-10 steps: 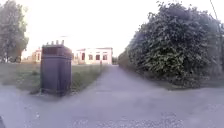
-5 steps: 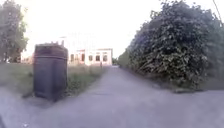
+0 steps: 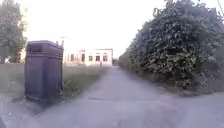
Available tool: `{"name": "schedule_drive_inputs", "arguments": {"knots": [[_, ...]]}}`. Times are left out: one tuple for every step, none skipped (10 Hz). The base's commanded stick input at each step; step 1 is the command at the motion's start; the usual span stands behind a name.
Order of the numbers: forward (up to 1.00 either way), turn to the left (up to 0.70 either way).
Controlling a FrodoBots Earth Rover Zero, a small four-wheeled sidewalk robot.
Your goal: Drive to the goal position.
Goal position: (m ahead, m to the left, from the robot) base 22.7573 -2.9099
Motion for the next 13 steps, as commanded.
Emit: {"name": "schedule_drive_inputs", "arguments": {"knots": [[0.50, 0.00], [0.50, 0.00], [0.50, 0.00], [0.50, 0.00], [0.50, 0.00], [0.50, 0.00], [0.50, 0.00], [0.50, 0.00], [0.50, 0.00], [0.50, 0.00], [0.50, 0.00], [0.50, 0.00], [0.50, 0.00]]}}
